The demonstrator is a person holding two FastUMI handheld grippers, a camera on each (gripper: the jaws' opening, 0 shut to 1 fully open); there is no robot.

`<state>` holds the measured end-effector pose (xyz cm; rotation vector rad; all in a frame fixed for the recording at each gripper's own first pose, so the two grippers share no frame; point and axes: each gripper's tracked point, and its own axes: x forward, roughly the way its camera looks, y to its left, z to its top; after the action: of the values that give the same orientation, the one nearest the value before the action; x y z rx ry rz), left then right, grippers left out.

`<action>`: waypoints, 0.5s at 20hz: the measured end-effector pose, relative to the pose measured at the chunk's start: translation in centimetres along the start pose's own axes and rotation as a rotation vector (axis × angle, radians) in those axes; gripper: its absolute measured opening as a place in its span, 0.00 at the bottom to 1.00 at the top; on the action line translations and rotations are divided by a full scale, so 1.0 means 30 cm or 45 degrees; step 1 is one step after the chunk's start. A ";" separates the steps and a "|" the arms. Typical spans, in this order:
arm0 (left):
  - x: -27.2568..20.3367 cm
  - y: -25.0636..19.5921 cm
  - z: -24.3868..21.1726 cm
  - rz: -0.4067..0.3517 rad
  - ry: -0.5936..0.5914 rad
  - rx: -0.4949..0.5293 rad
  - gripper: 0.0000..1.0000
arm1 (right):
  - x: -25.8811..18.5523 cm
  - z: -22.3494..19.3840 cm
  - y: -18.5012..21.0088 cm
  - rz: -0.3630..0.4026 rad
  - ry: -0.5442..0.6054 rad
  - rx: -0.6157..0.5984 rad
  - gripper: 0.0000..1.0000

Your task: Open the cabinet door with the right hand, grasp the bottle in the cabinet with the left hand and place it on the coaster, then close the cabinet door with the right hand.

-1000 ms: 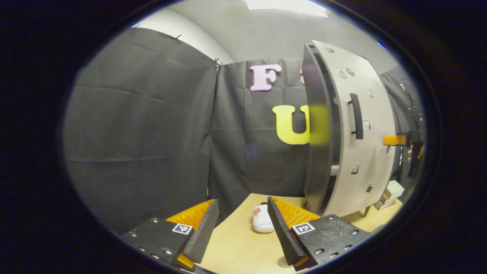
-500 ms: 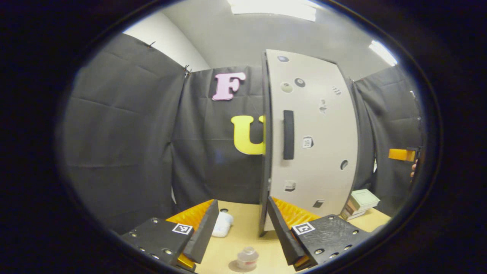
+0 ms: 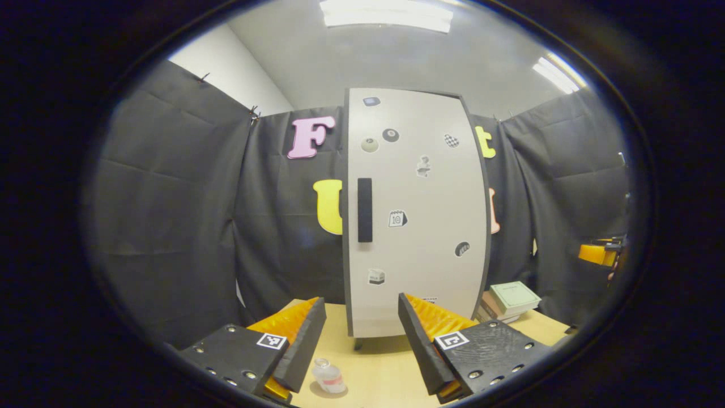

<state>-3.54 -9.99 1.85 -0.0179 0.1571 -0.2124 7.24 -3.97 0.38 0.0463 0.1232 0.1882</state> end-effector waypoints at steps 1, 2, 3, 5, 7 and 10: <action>-0.005 0.008 -0.005 -0.008 0.008 0.005 0.77 | -0.015 0.020 0.005 -0.012 -0.018 -0.015 0.96; -0.013 0.027 -0.006 0.000 0.023 0.015 0.79 | -0.030 0.034 0.013 -0.022 -0.030 -0.017 0.96; -0.025 0.048 0.006 0.004 0.013 0.029 0.77 | -0.045 0.053 0.034 -0.006 -0.050 -0.013 0.96; -0.047 0.097 0.032 0.035 -0.011 0.048 0.78 | -0.059 0.085 0.064 0.012 -0.094 -0.026 0.96; -0.071 0.118 0.044 0.036 -0.025 0.051 0.80 | -0.066 0.102 0.081 0.012 -0.112 -0.017 0.96; -0.107 0.162 0.040 0.057 -0.026 0.068 0.77 | -0.070 0.111 0.114 0.036 -0.118 0.006 0.96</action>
<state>-5.42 -4.55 3.36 0.0365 0.1315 -0.1719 5.00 -1.13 4.12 0.0611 0.0307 0.2135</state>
